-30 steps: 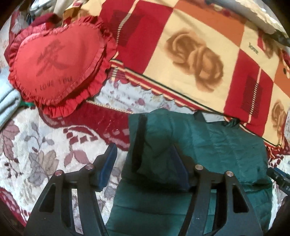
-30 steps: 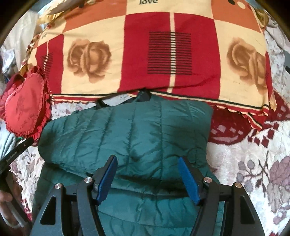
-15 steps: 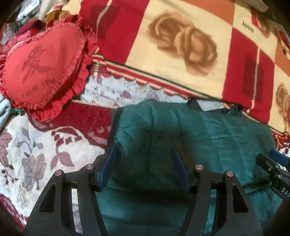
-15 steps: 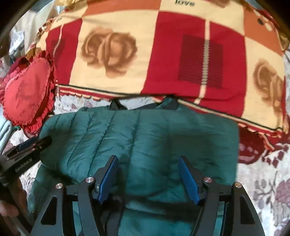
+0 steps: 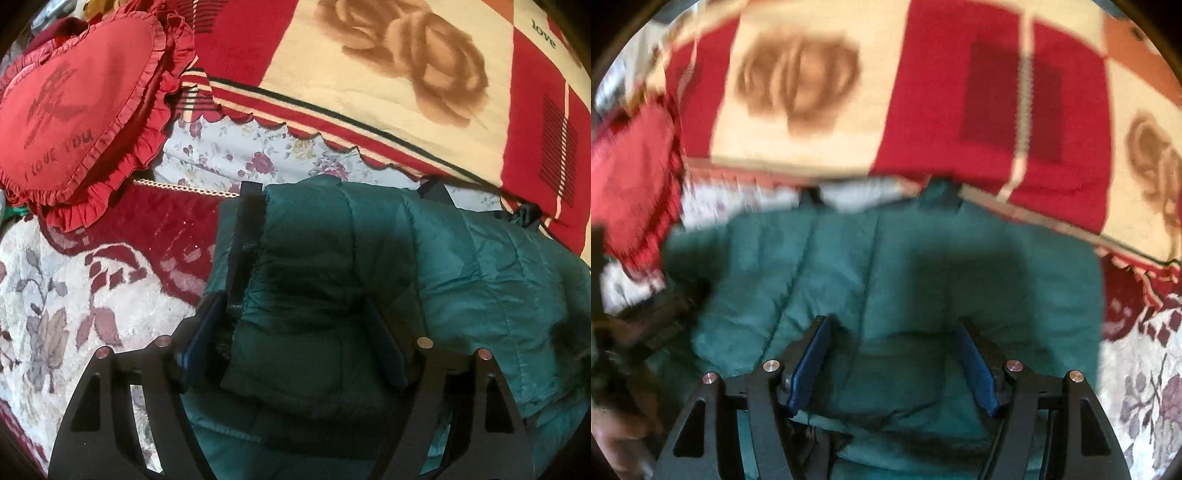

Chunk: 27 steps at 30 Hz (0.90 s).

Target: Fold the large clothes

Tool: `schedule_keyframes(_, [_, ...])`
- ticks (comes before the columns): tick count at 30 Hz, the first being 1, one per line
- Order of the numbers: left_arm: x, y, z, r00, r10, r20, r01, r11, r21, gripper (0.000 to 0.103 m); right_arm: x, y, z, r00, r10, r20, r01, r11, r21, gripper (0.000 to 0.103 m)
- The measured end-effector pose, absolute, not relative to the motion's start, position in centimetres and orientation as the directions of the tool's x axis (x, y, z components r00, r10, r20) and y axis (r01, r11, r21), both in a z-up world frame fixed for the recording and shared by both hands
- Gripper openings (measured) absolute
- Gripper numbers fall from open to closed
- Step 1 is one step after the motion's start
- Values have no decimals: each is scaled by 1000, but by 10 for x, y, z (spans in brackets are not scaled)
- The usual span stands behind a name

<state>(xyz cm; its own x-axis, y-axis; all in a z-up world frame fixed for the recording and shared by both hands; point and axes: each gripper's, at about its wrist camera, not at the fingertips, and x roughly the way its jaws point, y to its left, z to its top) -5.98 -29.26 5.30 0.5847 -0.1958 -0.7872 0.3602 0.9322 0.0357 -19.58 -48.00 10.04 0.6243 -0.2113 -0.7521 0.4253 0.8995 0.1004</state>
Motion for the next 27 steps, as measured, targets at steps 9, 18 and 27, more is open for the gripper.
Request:
schedule_keyframes(9, [-52, -293, 46, 554, -217, -803, 363, 932, -2, 82, -209, -557, 96, 539, -340, -771, 595, 802, 62, 67])
schedule_keyframes(18, [-51, -299, 43, 558, -218, -801, 375, 927, 9, 88, -202, -569, 68, 505, -334, -796, 602, 797, 47, 68])
schedule_keyframes(27, [-51, -297, 42, 553, -229, -801, 373, 928, -8, 88, -221, -510, 124, 625, -268, -733, 516, 847, 130, 68])
